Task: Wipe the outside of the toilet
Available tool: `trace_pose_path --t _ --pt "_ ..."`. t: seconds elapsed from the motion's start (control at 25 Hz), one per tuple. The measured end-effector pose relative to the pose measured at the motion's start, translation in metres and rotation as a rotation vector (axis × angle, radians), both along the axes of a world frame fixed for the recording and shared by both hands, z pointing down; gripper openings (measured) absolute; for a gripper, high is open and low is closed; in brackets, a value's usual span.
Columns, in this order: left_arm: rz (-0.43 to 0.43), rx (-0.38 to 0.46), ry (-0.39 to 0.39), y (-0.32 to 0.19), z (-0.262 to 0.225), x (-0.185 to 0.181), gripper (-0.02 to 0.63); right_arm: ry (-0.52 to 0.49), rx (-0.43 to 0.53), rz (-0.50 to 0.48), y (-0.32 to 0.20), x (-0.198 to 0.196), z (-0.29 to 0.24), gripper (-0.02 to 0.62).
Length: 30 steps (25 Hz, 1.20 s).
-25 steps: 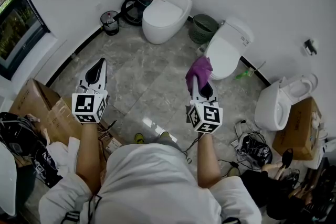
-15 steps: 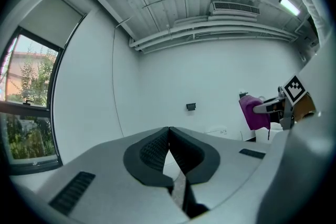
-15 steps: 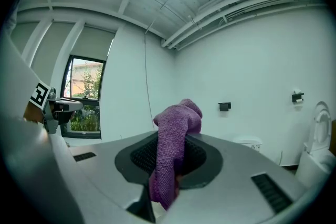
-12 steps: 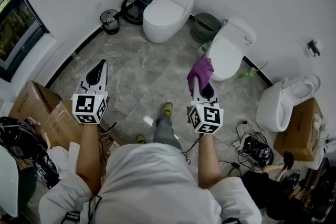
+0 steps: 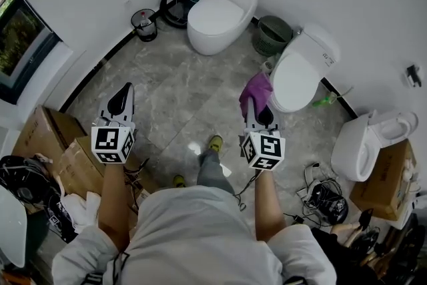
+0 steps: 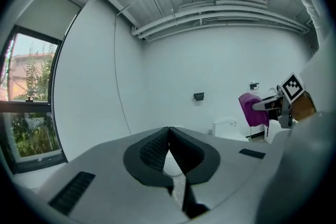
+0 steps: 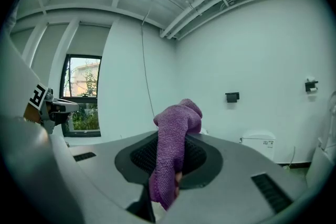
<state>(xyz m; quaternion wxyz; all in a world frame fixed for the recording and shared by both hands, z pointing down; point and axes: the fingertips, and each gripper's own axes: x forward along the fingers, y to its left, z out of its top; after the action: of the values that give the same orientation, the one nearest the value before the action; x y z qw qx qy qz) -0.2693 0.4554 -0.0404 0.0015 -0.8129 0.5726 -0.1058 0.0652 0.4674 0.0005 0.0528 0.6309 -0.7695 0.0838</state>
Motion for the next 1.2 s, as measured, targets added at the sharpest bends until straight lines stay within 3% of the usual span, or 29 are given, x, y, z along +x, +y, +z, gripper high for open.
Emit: trace_pose_path --t 0.32,0.84,1.2 --pt "-0.05 -0.064 -0.024 -0.09 0.026 0.028 0.017 -0.043 -0.034 -0.039 -0.105 0.035 0.022 0.084" --pt "-0.038 -0.101 -0.045 -0.228 0.048 0.11 0.017 -0.102 -0.078 -0.05 -0.245 0.108 0.058 0.084" --pt "-0.066 -0.157 -0.008 -0.28 0.079 0.088 0.017 -0.103 -0.099 -0.054 -0.303 0.096 0.074 0.084"
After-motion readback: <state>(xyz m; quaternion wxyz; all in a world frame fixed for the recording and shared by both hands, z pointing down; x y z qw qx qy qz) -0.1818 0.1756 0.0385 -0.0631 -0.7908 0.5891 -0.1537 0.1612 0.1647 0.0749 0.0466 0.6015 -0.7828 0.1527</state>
